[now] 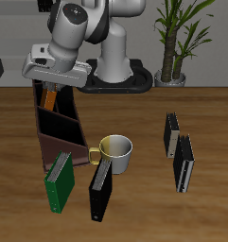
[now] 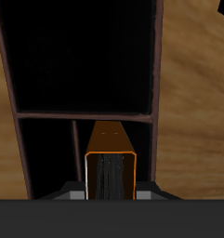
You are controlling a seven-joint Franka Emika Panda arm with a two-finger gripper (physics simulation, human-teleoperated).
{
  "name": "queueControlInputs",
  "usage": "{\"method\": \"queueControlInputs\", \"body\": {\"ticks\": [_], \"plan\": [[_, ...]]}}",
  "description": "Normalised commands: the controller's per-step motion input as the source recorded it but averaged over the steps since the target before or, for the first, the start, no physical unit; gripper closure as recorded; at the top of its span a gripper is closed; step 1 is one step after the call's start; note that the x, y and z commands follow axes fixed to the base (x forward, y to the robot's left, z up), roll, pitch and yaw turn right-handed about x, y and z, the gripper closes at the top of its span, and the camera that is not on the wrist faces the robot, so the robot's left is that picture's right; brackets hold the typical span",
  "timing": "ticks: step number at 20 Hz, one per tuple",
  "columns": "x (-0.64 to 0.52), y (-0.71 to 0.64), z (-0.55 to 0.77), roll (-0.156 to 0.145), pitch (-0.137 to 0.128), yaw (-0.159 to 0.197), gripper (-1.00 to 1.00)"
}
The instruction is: Place the orange book into the right desk caddy's back compartment
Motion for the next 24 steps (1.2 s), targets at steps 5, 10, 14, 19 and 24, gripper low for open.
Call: {"method": "queueControlInputs", "body": {"ticks": [5, 10, 14, 19, 24], "plan": [[0.05, -0.03, -0.2, -0.001, 0.023, 0.003, 1.0], [0.02, -0.11, -0.19, -0.003, 0.03, -0.025, 1.0], [0.02, -0.04, -0.02, 0.017, 0.03, -0.04, -1.0], [-0.07, 0.0, 0.1, 0.004, -0.015, -0.019, -1.0], [-0.02, 0.04, 0.1, 0.003, -0.012, 0.0, -1.0]]}}
